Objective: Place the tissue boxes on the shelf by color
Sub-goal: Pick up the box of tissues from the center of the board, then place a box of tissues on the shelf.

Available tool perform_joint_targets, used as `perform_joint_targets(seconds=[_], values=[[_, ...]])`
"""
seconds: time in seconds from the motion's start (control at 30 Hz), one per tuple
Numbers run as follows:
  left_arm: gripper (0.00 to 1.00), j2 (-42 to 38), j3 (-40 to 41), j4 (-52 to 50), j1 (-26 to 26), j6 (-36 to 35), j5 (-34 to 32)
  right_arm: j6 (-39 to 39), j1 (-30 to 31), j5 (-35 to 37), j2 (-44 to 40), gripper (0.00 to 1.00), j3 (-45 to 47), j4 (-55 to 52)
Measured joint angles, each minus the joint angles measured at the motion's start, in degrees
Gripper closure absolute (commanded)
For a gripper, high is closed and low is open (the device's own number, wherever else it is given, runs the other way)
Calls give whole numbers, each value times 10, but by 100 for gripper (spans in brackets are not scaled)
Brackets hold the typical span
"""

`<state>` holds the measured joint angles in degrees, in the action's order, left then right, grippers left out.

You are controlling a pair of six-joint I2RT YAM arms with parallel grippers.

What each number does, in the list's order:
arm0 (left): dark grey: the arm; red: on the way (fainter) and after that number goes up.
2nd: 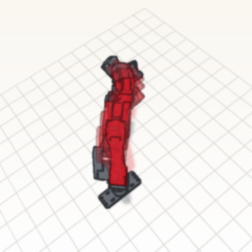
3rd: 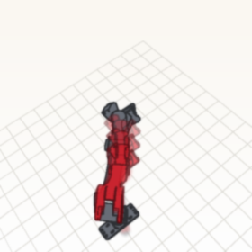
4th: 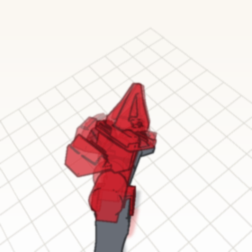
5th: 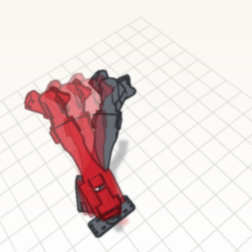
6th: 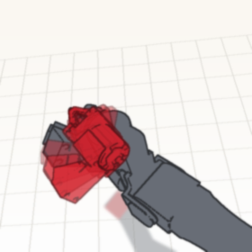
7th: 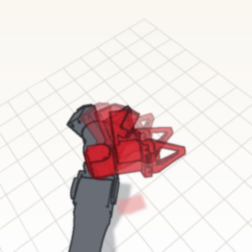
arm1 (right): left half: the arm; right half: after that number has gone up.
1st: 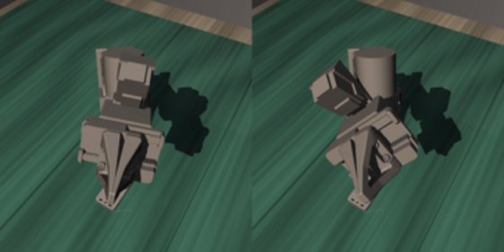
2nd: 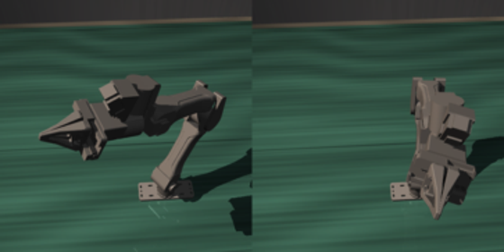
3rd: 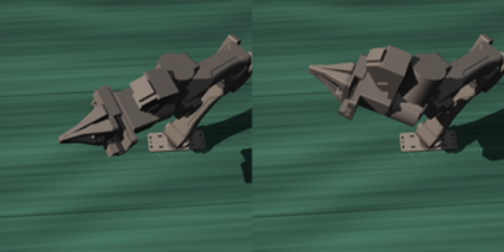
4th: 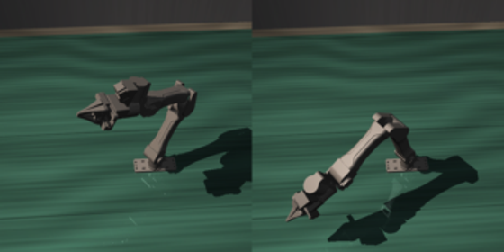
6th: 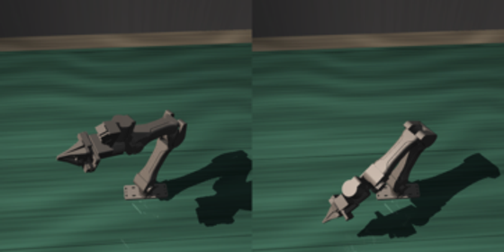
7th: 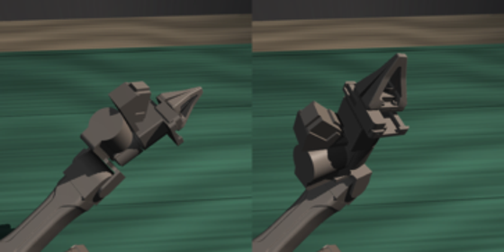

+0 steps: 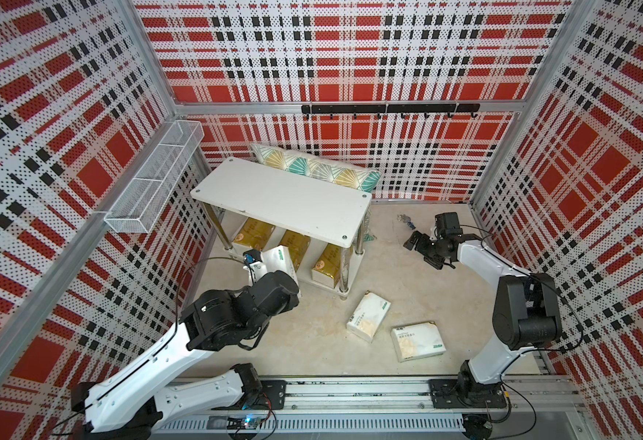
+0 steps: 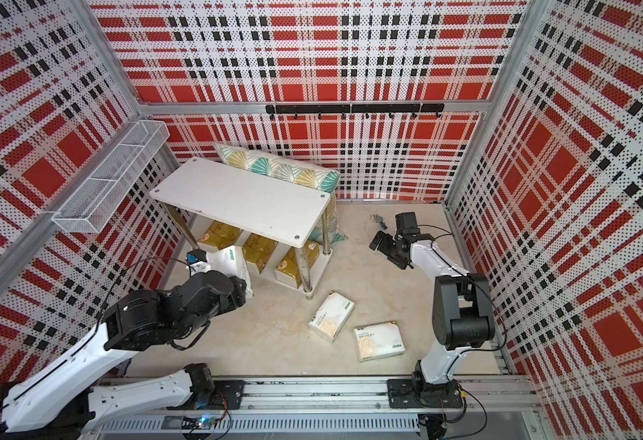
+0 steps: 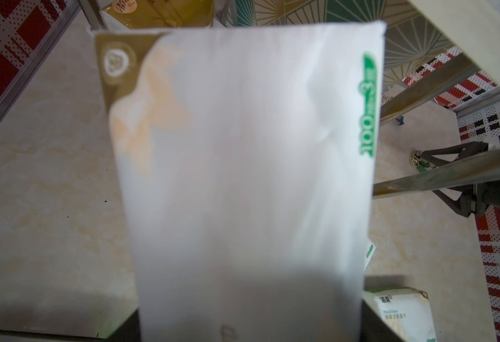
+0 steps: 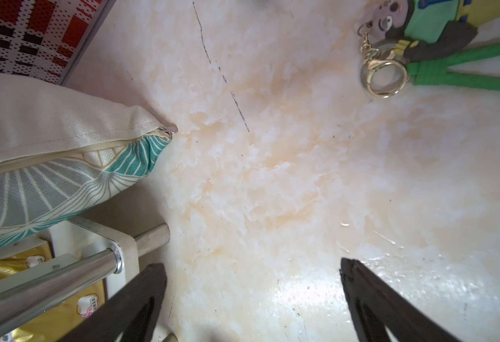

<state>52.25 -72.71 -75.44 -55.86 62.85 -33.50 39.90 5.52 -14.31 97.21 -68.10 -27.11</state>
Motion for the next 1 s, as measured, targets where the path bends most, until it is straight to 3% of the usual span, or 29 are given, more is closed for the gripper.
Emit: perform_joint_targets(seconds=[0.23, 0.4, 0.63, 0.87, 1.0], values=[[30, -23, -23, 7, 4, 15, -48, 1, 0, -3, 3, 0, 0, 0], [29, -10, -72, 38, 12, -14, -103, 1, 0, -4, 4, 0, 0, 0], [28, 33, -122, 131, 115, -171, -110, 1, 0, -9, 4, 0, 0, 2], [29, 113, -142, 228, 258, -370, -29, 1, 0, -17, 5, 0, 2, 8], [26, 165, -188, 267, 313, -472, 21, 2, 0, -20, 5, 0, 8, 12]])
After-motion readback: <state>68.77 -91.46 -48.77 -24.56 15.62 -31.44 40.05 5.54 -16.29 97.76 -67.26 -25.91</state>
